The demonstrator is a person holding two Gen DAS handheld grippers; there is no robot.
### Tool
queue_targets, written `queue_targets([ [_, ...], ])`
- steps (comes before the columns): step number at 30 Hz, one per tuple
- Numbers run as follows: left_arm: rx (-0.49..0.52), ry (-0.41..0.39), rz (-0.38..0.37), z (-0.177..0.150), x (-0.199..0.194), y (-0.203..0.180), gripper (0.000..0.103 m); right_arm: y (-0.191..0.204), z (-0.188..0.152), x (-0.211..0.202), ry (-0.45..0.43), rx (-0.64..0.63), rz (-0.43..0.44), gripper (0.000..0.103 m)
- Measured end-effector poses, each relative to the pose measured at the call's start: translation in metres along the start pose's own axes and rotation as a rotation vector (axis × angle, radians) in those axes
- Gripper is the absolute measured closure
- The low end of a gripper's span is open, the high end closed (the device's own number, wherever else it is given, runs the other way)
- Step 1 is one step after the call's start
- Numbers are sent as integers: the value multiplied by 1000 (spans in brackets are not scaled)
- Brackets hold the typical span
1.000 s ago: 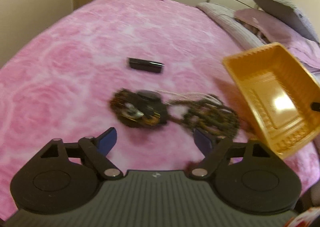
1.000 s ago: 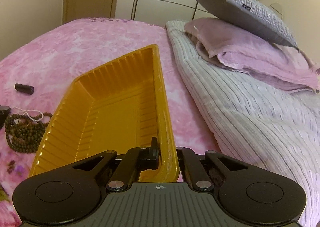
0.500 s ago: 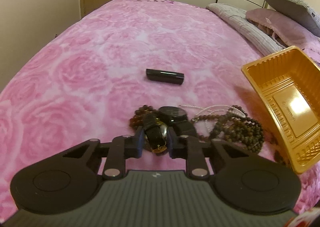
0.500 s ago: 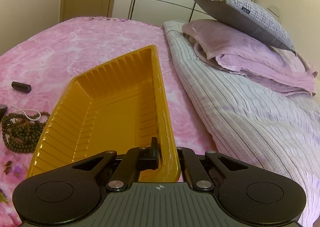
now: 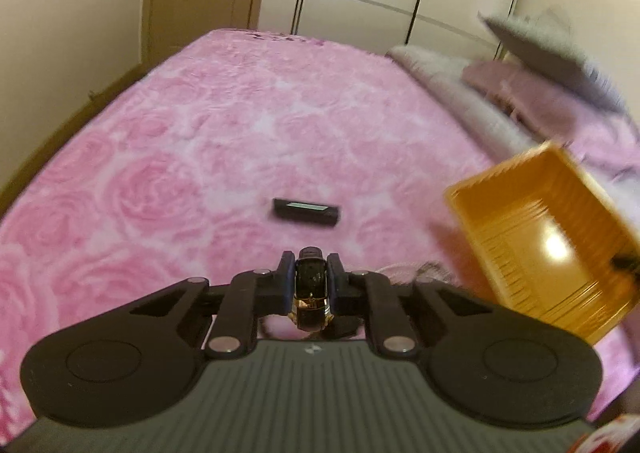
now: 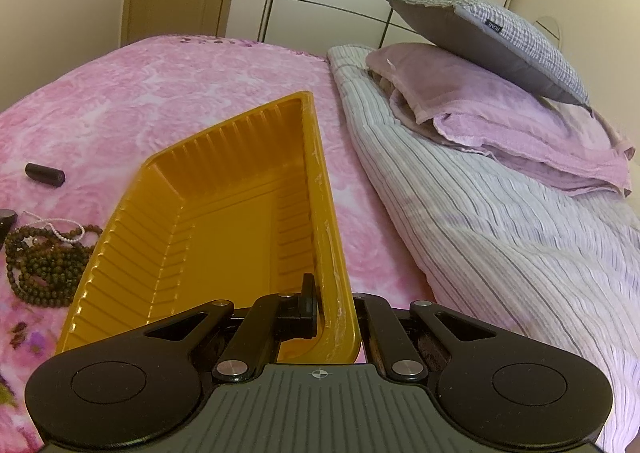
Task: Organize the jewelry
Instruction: 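Carry the watch into the orange tray and open the left tool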
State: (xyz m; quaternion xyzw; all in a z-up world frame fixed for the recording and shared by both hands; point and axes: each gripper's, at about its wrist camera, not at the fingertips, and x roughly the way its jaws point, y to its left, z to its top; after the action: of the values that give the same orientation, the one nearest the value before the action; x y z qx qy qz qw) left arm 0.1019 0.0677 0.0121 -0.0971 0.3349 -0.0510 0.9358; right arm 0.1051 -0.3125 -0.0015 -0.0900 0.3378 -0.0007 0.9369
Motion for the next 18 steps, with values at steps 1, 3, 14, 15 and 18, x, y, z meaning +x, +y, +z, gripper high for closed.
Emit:
queue_targets([
  [1, -11, 9, -24, 1, 1, 2, 89, 0, 0, 0, 0, 0, 1, 99],
  [3, 1, 73, -33, -1, 14, 3, 89, 0, 0, 0, -3, 0, 0, 99],
  [14, 178, 220, -54, -47, 9, -7, 89, -1, -3, 0, -7, 8, 3, 99],
  [15, 184, 231, -37, -50, 9, -5, 89, -1, -3, 0, -7, 8, 4, 99],
  [18, 150, 239, 12, -54, 11, 9, 89, 0, -3, -1, -10, 4, 4, 99],
])
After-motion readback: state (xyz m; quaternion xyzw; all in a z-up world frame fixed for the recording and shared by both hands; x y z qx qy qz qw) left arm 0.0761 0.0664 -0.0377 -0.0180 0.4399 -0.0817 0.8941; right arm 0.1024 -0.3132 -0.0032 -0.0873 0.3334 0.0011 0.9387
